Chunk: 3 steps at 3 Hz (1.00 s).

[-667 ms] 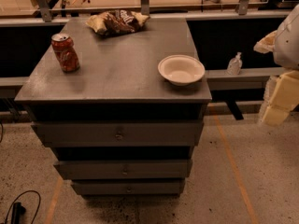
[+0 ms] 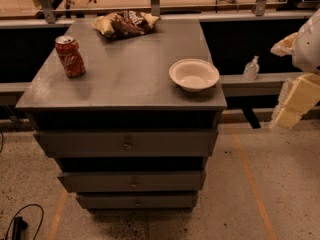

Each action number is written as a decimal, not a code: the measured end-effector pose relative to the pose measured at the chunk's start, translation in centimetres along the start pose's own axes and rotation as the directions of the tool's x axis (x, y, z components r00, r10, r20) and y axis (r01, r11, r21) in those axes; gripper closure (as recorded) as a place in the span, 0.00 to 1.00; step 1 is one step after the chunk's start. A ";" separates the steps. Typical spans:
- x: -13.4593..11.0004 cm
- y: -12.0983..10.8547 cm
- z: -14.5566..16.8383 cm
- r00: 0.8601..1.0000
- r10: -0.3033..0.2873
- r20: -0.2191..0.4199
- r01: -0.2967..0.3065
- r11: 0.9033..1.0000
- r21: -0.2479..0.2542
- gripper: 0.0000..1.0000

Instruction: Move paper bowl near coke can

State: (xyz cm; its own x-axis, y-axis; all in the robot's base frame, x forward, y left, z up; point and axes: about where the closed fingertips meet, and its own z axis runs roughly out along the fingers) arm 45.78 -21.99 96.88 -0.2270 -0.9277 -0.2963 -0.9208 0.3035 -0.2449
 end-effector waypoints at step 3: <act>-4.2 -6.6 6.6 0.947 -0.208 0.245 0.141 0.954 0.264 0.00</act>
Offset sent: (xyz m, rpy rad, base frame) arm 0.1199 0.0248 -0.0218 0.2769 -0.4865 0.1676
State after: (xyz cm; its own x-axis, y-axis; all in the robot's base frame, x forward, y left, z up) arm 54.93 -18.71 93.69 0.0537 -0.8886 -0.4556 -0.8270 0.2161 -0.5189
